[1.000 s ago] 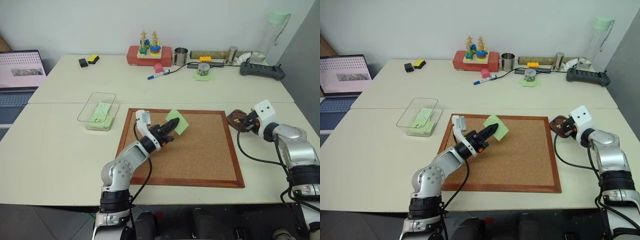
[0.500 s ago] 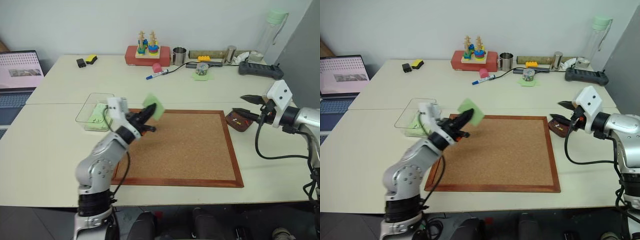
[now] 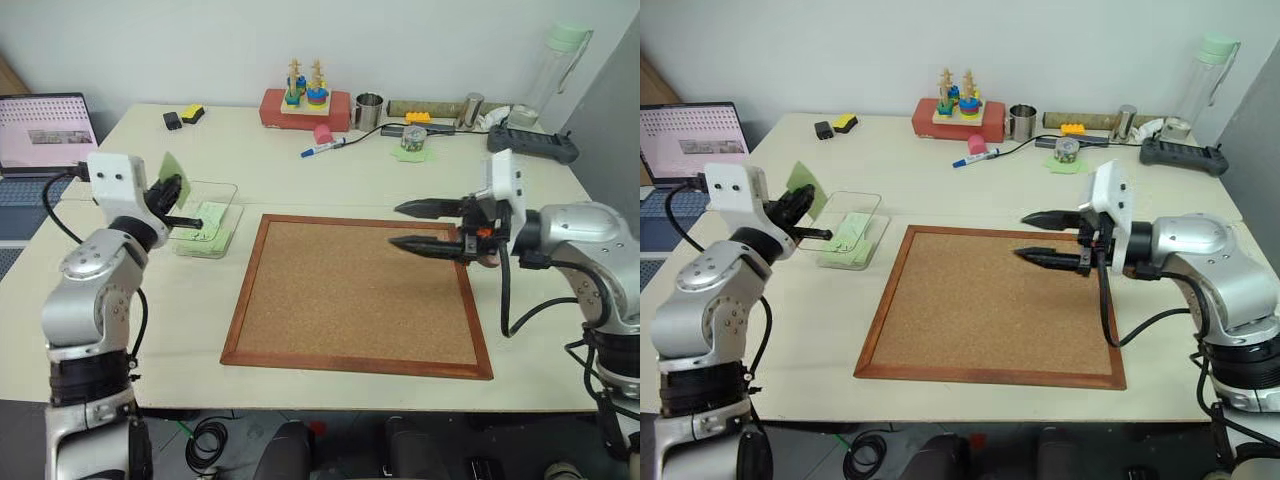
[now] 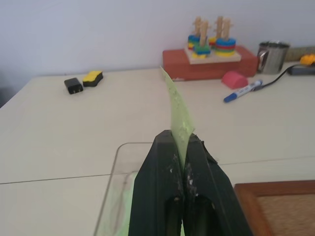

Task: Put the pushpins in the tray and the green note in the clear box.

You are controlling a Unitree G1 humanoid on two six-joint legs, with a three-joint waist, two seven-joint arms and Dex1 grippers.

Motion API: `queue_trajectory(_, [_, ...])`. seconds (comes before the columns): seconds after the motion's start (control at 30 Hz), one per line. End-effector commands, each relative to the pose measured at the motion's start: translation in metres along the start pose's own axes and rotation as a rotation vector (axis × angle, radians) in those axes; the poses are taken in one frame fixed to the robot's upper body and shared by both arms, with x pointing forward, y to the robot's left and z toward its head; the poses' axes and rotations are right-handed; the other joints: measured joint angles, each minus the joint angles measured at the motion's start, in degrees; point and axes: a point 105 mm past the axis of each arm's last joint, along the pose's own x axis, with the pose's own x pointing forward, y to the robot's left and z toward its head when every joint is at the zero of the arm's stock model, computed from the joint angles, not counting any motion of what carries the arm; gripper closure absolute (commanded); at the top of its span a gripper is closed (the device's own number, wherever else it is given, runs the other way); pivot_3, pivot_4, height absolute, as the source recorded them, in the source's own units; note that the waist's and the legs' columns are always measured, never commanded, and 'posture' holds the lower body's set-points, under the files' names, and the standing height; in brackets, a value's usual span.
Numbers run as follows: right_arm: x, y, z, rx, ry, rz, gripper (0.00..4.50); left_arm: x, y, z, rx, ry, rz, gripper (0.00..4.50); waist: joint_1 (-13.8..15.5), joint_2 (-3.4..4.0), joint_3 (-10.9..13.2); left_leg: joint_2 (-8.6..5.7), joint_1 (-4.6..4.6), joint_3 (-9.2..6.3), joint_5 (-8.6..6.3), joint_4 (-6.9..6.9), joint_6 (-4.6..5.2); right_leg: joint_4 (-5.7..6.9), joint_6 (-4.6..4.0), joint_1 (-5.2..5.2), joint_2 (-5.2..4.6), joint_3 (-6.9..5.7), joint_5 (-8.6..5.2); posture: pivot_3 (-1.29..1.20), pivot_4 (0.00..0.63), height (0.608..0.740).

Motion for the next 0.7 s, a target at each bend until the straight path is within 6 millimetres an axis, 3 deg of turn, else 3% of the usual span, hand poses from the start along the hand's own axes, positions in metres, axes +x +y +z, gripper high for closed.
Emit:
queue_trajectory(0.03, [0.004, 0.006, 0.011, -0.054, -0.016, 0.032, 2.05, 0.009, 0.017, 0.004, 0.044, 0.002, 0.013, 4.5, 0.05, 0.0, 0.0, 0.0, -0.03, 0.0, 0.0, 0.0, 0.0, -0.01, 0.0, -0.03, 0.0, -0.01, 0.0, 0.0, 0.15, 0.74])
queue_trajectory(0.2, [0.005, 0.005, 0.011, -0.056, -0.016, 0.027, 2.05, 0.019, 0.015, -0.009, 0.03, 0.055, -0.02, 4.5, 0.06, -0.02, 0.01, -0.02, -0.15, 0.01, 0.0, 0.02, 0.0, 0.0, 0.0, -0.14, -0.03, 0.0, 0.0, 0.0, 0.15, 0.74])
queue_trajectory(0.27, [0.004, 0.004, 0.01, -0.061, -0.009, 0.018, 2.01, 0.021, 0.013, -0.012, 0.025, 0.068, -0.034, 4.3, 0.06, -0.02, 0.01, -0.01, -0.16, 0.01, 0.0, 0.01, 0.0, 0.03, 0.0, -0.18, -0.03, 0.01, 0.01, 0.0, 0.15, 0.74])
queue_trajectory(0.47, [0.001, 0.003, 0.006, -0.066, 0.012, -0.004, 1.99, 0.021, 0.003, -0.008, 0.007, 0.051, -0.111, 3.19, 0.06, -0.03, 0.0, 0.01, -0.79, 0.0, 0.02, 0.12, -0.03, 0.24, -0.02, -0.87, -0.03, 0.05, 0.07, 0.0, 0.15, 0.74])
queue_trajectory(0.7, [-0.001, 0.0, 0.006, -0.07, 0.013, -0.017, 1.99, 0.014, -0.002, 0.003, 0.058, 0.032, -0.186, 1.83, 0.06, -0.03, 0.0, 0.01, -0.84, 0.03, 0.01, 0.12, -0.02, 0.22, -0.02, -0.89, -0.03, 0.03, 0.07, 0.0, 0.15, 0.74])
